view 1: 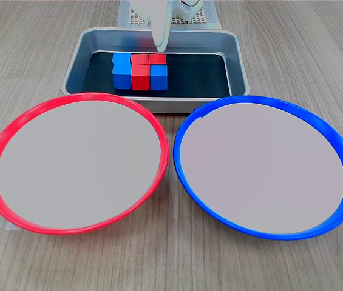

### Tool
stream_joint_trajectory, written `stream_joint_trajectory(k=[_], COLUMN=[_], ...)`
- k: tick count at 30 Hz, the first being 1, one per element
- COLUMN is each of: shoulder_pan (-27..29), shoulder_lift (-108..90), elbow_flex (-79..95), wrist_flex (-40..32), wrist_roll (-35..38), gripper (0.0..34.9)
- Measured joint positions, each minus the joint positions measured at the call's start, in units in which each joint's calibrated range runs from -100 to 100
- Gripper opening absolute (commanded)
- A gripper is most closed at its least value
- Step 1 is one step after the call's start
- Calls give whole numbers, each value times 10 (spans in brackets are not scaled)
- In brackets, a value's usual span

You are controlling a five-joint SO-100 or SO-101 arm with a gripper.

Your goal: Move six blocks from tray to matching dishes

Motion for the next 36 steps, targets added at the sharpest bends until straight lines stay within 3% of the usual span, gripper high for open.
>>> stream_joint_trajectory(k=[36], shoulder_pan=[2], shoulder_lift=[10], elbow_flex=[-1], wrist_flex=[1], wrist_roll=[-2], gripper=[2])
